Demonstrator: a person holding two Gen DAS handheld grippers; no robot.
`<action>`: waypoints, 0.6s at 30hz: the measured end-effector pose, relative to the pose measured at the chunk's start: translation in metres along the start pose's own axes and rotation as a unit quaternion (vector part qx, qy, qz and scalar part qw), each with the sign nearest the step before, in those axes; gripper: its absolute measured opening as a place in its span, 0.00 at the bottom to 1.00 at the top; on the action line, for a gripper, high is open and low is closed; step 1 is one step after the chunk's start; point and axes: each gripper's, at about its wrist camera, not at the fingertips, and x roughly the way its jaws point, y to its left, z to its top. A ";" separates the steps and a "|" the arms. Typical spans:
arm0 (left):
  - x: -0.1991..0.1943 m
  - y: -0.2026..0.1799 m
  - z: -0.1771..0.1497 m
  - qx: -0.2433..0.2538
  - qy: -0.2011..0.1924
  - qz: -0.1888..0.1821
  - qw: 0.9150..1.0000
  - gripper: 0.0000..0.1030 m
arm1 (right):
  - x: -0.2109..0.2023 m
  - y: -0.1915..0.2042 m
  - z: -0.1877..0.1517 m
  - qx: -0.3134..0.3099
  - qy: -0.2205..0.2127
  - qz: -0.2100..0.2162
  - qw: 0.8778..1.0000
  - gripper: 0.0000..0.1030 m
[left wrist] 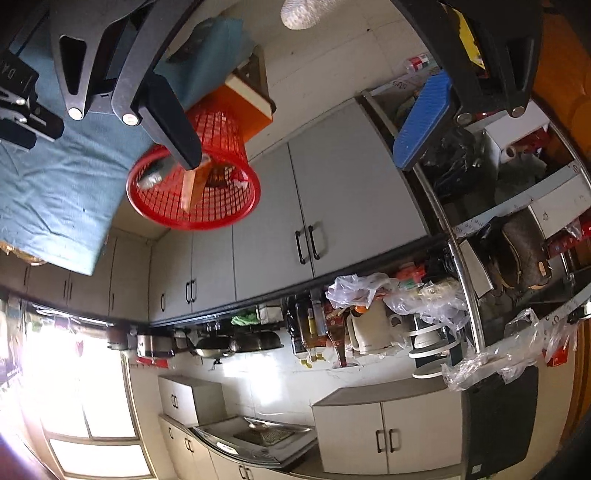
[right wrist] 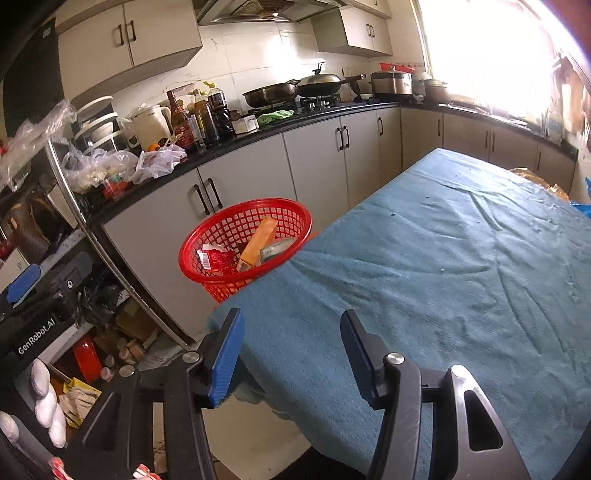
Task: Collect trash
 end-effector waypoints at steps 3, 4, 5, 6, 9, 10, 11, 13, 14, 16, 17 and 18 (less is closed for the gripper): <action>-0.005 -0.003 -0.005 0.006 0.006 -0.006 1.000 1.00 | -0.006 0.000 -0.003 -0.003 -0.003 -0.006 1.000 0.57; -0.006 -0.004 -0.006 0.007 0.008 -0.009 1.000 1.00 | -0.006 0.000 -0.003 -0.003 -0.003 -0.006 1.000 0.58; -0.008 -0.005 -0.008 0.008 0.010 -0.012 1.000 1.00 | -0.008 -0.001 -0.004 -0.003 -0.005 -0.007 1.000 0.58; -0.009 -0.006 -0.009 0.010 0.012 -0.014 1.000 1.00 | -0.013 -0.001 -0.006 -0.005 -0.008 -0.013 1.000 0.59; -0.013 -0.010 -0.012 0.017 0.018 -0.019 1.000 1.00 | -0.017 -0.001 -0.008 -0.008 -0.011 -0.016 1.000 0.60; -0.014 -0.010 -0.012 0.018 0.018 -0.019 0.999 1.00 | -0.021 -0.001 -0.011 -0.011 -0.014 -0.020 1.000 0.60; -0.016 -0.011 -0.013 0.019 0.019 -0.021 0.999 1.00 | -0.023 -0.001 -0.012 -0.012 -0.015 -0.022 1.000 0.60; -0.019 -0.012 -0.014 0.020 0.020 -0.025 0.999 1.00 | -0.027 0.000 -0.014 -0.013 -0.016 -0.024 0.999 0.61; -0.020 -0.013 -0.015 0.019 0.022 -0.028 0.999 1.00 | -0.028 0.000 -0.015 -0.013 -0.017 -0.025 0.999 0.61; -0.023 -0.012 -0.016 0.018 0.024 -0.033 0.999 1.00 | -0.031 0.000 -0.016 -0.014 -0.018 -0.027 0.999 0.61; -0.025 -0.012 -0.018 0.018 0.025 -0.035 0.999 1.00 | -0.033 0.001 -0.017 -0.015 -0.019 -0.028 0.999 0.61; -0.027 -0.013 -0.018 0.018 0.025 -0.036 0.999 1.00 | -0.034 0.001 -0.017 -0.015 -0.019 -0.028 0.999 0.62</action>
